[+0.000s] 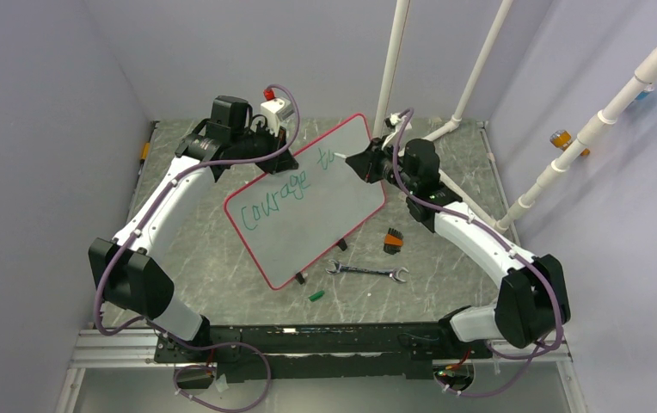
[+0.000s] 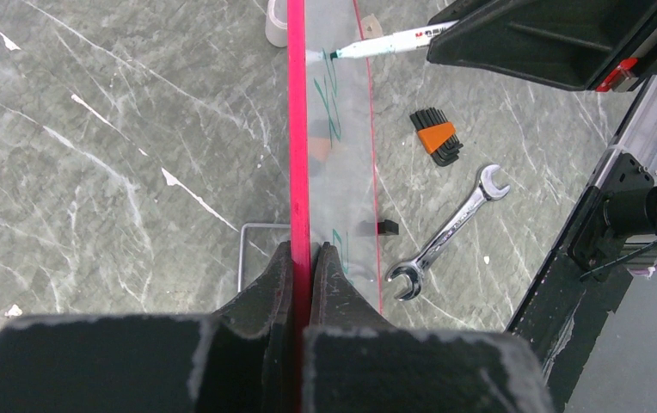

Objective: Write a sentence on the whiteboard

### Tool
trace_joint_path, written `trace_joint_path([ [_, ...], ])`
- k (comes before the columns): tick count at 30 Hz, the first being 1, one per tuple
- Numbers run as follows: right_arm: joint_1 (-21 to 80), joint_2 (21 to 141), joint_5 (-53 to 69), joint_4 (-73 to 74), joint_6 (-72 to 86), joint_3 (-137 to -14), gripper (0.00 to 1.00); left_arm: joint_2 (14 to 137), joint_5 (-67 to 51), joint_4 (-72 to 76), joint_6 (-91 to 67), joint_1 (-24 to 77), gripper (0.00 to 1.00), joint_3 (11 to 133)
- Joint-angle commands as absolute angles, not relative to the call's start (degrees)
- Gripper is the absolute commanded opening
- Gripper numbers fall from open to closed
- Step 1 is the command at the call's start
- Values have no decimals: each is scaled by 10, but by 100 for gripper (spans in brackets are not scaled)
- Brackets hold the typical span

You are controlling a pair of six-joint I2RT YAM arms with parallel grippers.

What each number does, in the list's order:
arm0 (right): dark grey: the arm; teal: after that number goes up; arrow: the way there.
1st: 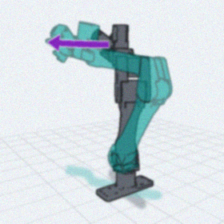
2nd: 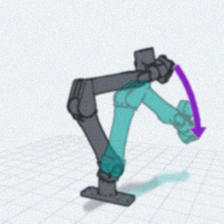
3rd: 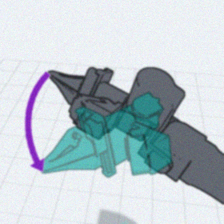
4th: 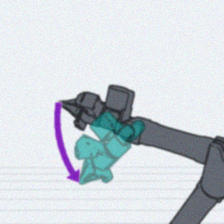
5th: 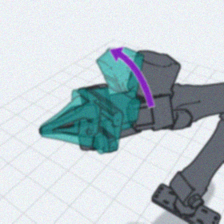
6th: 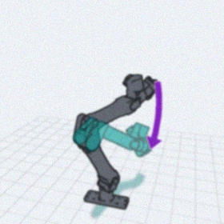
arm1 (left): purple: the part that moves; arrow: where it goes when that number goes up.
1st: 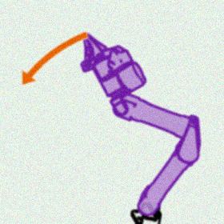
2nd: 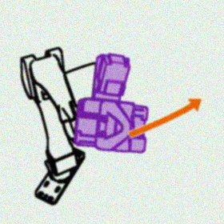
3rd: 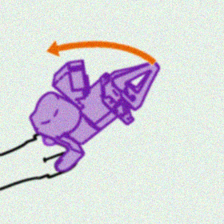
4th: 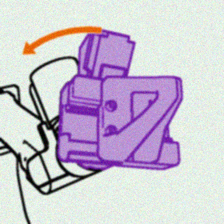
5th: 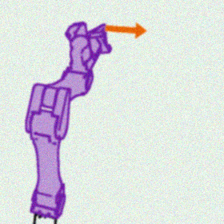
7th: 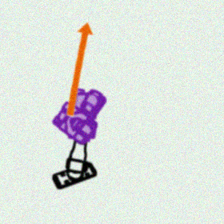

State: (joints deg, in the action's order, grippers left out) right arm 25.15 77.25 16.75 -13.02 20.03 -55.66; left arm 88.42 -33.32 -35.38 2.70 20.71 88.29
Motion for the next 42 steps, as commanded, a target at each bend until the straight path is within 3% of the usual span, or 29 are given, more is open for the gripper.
trace_joint_path([
  [1,249,784,160,-146,192,-600,0,880,-296,-388,91,216,0,868],
  [18,250,790,220,-142,203,-594,0,876,-289,-379,82,218,0,865],
  [42,273,652,246,-104,228,-479,0,860,-238,-365,65,218,0,851],
])
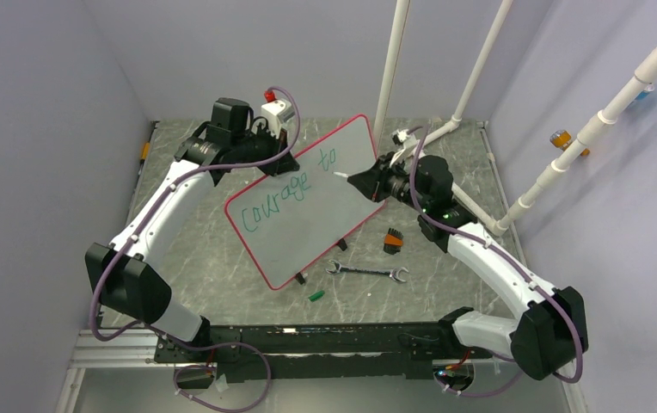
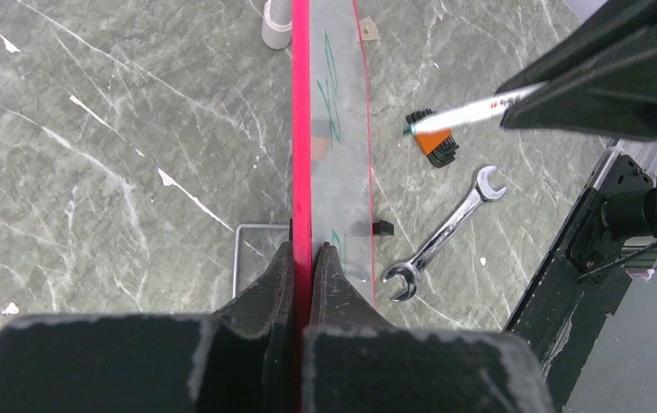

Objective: Write a sentence on the whiteboard

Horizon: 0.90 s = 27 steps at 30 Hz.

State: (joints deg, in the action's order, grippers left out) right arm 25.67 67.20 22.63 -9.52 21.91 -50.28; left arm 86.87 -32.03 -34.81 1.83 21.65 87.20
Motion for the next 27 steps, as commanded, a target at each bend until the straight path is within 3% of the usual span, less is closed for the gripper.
trace_joint_path([
  [1,280,650,243,-102,227,-474,0,860,-234,-363,62,218,0,850],
  [9,367,645,185,-81,203,-451,0,863,-214,-364,59,218,0,852],
  [27,526,709,99,-186,222,-432,0,864,-186,-352,57,206,0,836],
])
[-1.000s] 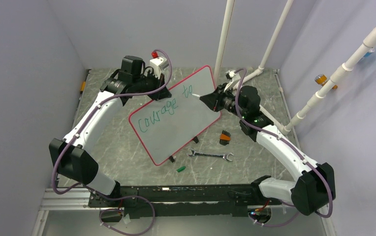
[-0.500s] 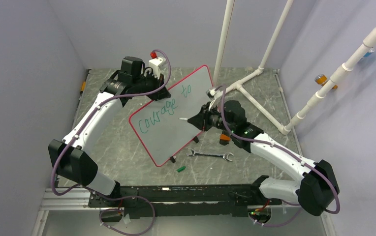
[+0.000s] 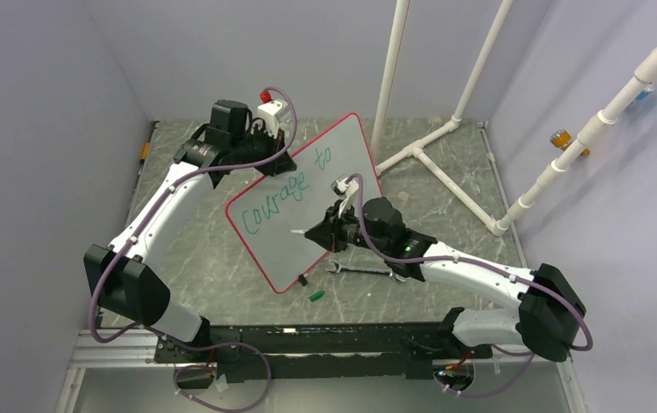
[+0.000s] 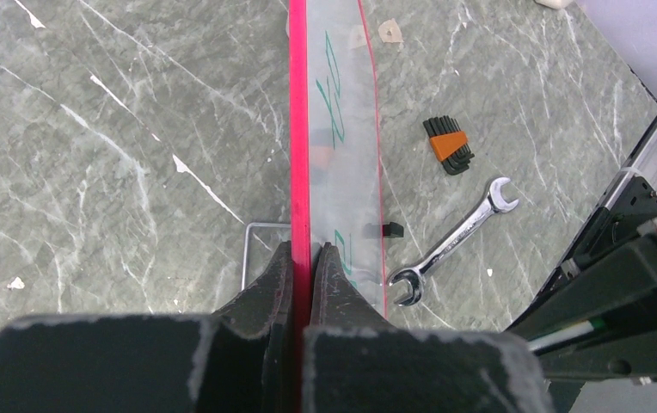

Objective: Write a sentence on the whiteboard

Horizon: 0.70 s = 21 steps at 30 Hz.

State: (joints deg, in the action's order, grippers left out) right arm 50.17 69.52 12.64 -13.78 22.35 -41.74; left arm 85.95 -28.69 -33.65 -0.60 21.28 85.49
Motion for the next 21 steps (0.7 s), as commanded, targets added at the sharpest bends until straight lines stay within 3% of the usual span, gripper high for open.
trace_joint_path([
  [1,532,714,98,-187,219,-436,0,865,-184,-352,56,205,0,836],
  [21,582,794,117,-246,207,-447,0,874,-182,-348,57,198,0,830],
])
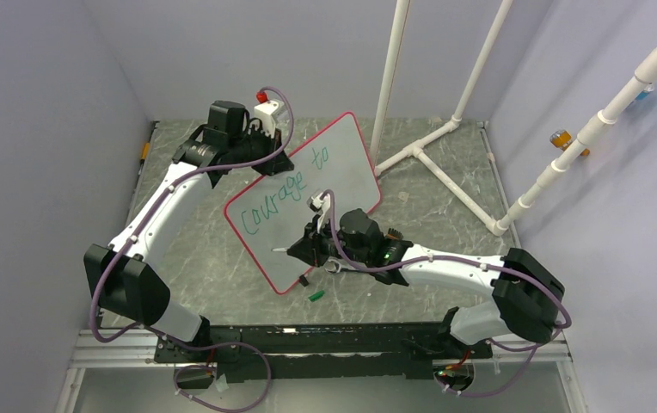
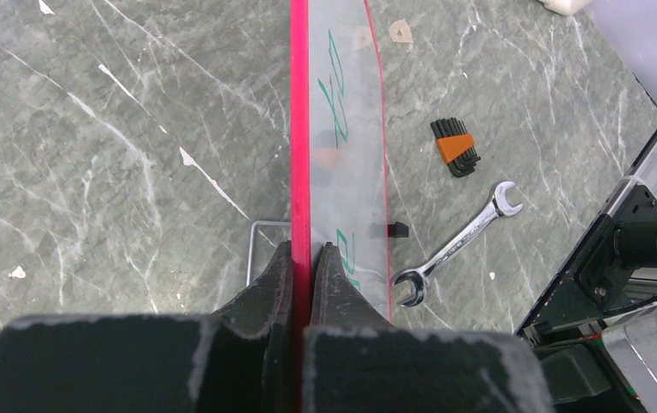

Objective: Write a sentence on the whiteboard

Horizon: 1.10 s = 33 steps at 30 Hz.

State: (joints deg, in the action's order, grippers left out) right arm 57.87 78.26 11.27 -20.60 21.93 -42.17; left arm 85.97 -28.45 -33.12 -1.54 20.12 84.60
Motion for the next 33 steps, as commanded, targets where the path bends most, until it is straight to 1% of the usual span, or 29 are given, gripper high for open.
trace_joint_path([
  [1,581,797,118,-247,207,-446,0,875,-182,-349,57,198,0,830],
  [11,591,800,111,-254,215,-413,0,876,-186,-349,57,198,0,831],
  [21,596,788,72,-247,226,-378,0,874,-187,-350,56,198,0,831],
  [30,596,751,-14,-203,223,-400,0,873,-193,-349,54,198,0,831],
  [33,596,754,-25,-189,219,-418,0,872,-193,-349,54,198,0,831],
])
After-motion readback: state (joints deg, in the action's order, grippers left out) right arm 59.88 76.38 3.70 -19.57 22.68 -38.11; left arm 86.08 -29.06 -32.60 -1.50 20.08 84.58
